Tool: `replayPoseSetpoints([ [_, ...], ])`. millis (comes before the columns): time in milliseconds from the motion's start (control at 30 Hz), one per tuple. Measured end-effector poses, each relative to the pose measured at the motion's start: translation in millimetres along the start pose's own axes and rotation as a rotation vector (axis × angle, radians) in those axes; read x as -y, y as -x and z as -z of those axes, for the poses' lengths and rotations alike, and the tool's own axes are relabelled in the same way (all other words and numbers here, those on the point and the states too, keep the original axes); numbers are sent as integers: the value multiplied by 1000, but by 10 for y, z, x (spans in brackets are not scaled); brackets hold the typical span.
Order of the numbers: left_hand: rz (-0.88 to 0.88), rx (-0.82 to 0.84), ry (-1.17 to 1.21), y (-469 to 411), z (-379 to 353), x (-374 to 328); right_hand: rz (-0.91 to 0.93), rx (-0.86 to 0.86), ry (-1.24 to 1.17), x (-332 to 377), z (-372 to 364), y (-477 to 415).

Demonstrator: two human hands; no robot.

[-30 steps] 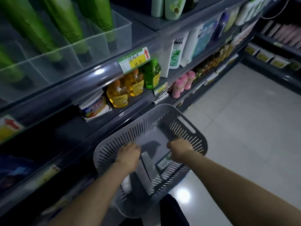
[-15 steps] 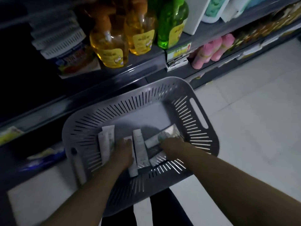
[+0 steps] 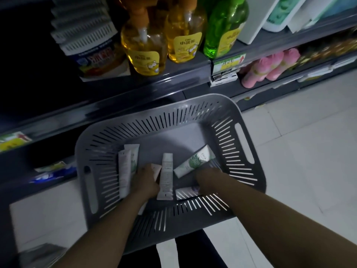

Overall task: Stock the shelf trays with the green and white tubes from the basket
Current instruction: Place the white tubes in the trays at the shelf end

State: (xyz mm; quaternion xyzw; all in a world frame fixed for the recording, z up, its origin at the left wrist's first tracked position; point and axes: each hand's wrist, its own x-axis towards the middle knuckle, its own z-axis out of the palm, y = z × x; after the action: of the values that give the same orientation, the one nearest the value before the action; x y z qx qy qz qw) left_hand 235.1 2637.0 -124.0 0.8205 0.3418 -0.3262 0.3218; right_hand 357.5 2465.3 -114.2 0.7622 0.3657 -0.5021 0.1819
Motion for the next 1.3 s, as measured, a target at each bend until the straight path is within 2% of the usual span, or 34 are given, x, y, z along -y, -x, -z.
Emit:
replayPoseSetpoints([
  [100, 53, 88, 284, 64, 160, -67, -1, 50, 22, -12, 19, 35],
  [267, 89, 62, 672, 271, 430, -167, 57, 122, -74, 59, 132, 171],
  [367, 108, 34, 855, 392, 555, -198, 125, 69, -145, 154, 267, 259],
  [533, 75, -28, 938, 597, 770, -159, 174, 69, -336, 384, 557, 480],
  [733, 1, -71, 1080, 947, 1066, -31, 131, 117, -705, 663, 659, 872],
  [900, -122, -92, 1174, 1430, 1317, 165, 112, 77, -1088, 957, 666, 1136],
  [967, -173, -113, 1219, 1637, 1433, 257, 195, 73, -1213, 1094, 688, 1268],
  [1067, -258, -177, 1249, 1925, 1626, 426, 425, 102, -1315, 1332, 781, 1585],
  [1133, -301, -212, 1264, 2116, 1759, 559, 505, 53, -1373, 1509, 839, 1755],
  [1200, -338, -243, 1289, 2312, 1880, 713, 484, -69, -1382, 1702, 907, 1891],
  [1300, -382, -304, 1310, 2600, 2040, 970, 440, -321, -1178, 2031, 1011, 2065],
])
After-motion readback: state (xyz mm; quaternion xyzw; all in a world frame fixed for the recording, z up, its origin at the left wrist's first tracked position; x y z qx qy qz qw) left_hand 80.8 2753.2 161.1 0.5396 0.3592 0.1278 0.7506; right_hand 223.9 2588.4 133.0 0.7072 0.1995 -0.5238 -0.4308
